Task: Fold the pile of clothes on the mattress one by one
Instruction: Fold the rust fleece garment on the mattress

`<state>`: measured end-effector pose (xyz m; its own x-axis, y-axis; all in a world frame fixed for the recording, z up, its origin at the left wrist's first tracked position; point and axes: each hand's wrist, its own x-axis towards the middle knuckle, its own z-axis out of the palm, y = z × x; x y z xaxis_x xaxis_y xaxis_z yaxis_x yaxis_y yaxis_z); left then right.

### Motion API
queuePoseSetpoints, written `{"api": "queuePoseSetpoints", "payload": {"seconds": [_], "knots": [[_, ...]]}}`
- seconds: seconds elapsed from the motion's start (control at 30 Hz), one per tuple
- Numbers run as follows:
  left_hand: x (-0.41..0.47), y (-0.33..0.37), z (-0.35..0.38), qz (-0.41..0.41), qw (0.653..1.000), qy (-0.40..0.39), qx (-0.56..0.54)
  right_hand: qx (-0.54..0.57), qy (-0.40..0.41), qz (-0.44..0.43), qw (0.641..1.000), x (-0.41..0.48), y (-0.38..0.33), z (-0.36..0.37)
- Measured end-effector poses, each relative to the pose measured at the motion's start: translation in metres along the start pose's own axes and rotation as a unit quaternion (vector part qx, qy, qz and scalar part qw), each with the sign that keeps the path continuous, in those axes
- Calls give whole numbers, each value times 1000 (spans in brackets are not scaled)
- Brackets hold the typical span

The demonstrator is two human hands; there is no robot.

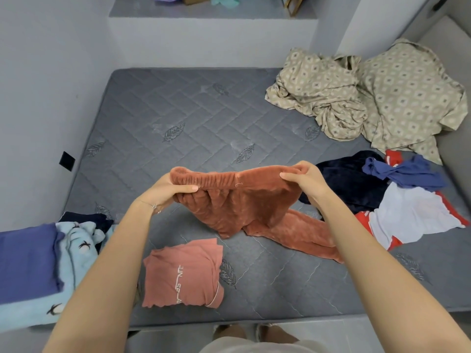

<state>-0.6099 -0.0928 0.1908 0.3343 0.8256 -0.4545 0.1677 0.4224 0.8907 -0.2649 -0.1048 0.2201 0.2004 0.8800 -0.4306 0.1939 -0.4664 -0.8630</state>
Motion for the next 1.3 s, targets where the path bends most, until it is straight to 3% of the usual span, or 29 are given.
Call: {"api": "queuePoseSetpoints", "payload": {"seconds": [0.2, 0.43, 0.6, 0.73, 0.87, 0.97, 1.13, 1.3], "knots": [[-2, -9, 10, -45, 998, -8, -37, 16, 51, -3, 999, 2, 10, 2], [0, -12, 10, -151, 985, -41, -72, -95, -37, -20, 995, 4, 17, -9], [5, -19, 5, -116, 993, -15, -20, -208, -126, 51, 969, 7, 28, -22], [12, -26, 2, -73, 997, 13, -32, -147, -121, 52, 980, 5, 31, -20], [18, -25, 5, -93, 986, 29, -132, 11, -92, 83, 992, 7, 25, -15], [30, -16, 26, -91, 975, 131, -153, 110, -25, 98, 989, 11, 17, 5], [48, 9, 78, 9, 958, 234, -166, 126, 35, 67, 989, 9, -4, 48], [46, 35, 116, 131, 961, 220, -104, 141, -9, 25, 990, 2, -34, 73]]}}
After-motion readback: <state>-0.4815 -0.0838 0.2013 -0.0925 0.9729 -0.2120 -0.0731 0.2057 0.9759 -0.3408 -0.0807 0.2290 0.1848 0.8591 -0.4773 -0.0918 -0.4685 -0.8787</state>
